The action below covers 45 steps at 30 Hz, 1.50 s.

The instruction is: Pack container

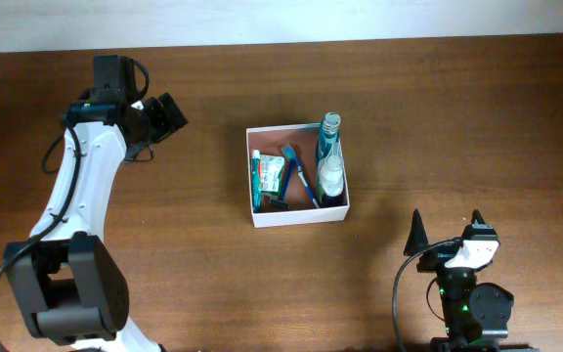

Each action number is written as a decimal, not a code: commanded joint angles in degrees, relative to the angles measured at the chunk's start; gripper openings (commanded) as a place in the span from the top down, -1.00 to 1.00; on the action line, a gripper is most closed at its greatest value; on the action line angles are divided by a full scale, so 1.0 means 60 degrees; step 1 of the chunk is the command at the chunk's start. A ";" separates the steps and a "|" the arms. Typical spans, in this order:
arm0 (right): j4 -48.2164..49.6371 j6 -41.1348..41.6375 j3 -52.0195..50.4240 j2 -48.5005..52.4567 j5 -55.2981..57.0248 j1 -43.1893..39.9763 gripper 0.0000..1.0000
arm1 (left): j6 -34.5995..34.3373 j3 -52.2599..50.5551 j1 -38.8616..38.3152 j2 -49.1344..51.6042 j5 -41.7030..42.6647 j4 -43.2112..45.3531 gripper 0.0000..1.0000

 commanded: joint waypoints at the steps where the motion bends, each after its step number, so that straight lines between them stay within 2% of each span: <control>1: -0.0062 -0.0098 -0.0044 -0.0098 0.0146 0.0066 -0.97 | 0.0015 0.0146 0.0022 -0.0266 -0.0073 0.0018 -0.99; 14: -0.0062 -0.0098 -0.0044 -0.0098 0.0146 0.0066 -0.97 | 0.0015 0.0142 0.0022 -0.0266 -0.0142 0.0011 -0.99; 18: -0.0062 -0.0098 -0.0044 -0.0098 0.0146 0.0066 -0.97 | 0.0015 0.0142 0.0040 -0.0262 -0.1450 -0.0015 -0.99; 27: -0.0062 -0.0098 -0.0044 -0.0098 0.0146 0.0066 -0.97 | 0.0018 0.0131 0.0055 -0.0262 -0.1588 -0.0015 -0.99; 32: -0.0062 -0.0098 -0.0044 -0.0098 0.0146 0.0066 -0.97 | 0.0018 0.0127 0.0270 -0.0437 -0.2404 -0.0084 -0.99; 37: -0.0062 -0.0098 -0.0044 -0.0098 0.0146 0.0066 -0.97 | 0.0018 0.0124 0.0324 -0.1931 -0.2473 -0.0769 -0.99; 40: -0.0062 -0.0098 -0.0044 -0.0098 0.0146 0.0066 -0.97 | 0.0018 0.0106 0.0259 -0.3515 -0.2586 -0.1545 -0.99; 45: -0.0062 -0.0098 -0.0044 -0.0098 0.0146 0.0066 -0.97 | 0.0018 0.0069 0.0197 -0.6320 -0.2685 -0.1953 -0.99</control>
